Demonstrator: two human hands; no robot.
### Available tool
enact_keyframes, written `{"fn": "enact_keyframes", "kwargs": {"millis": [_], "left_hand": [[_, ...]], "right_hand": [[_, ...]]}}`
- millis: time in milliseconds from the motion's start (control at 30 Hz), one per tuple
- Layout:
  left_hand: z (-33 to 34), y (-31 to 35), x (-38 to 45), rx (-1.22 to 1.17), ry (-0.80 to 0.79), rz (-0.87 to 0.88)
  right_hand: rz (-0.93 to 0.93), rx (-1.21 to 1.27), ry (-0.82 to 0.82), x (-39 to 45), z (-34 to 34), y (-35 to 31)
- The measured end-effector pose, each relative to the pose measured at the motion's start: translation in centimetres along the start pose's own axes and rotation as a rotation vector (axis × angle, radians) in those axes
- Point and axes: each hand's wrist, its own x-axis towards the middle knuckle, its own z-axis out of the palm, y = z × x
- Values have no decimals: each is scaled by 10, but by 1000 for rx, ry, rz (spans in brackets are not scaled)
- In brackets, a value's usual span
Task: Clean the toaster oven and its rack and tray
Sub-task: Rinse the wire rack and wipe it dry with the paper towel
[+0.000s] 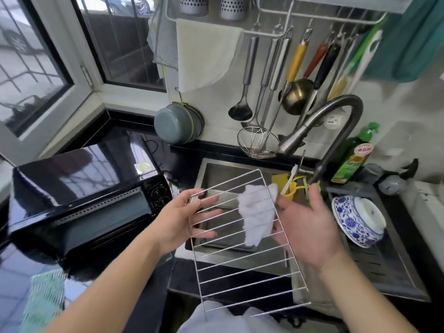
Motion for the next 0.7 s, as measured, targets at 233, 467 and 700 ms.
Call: {"fn": "enact_keyframes", "kwargs": {"millis": [233,467,700], "left_hand": [[11,5,-8,67,56,46],[17,12,0,177,48,88],[6,29,-6,271,-21,82]], "right_hand": [[-160,-329,378,-23,-20,-39],[119,-554,466,33,-1,-47],[172,-361,335,46,2,-45]]}}
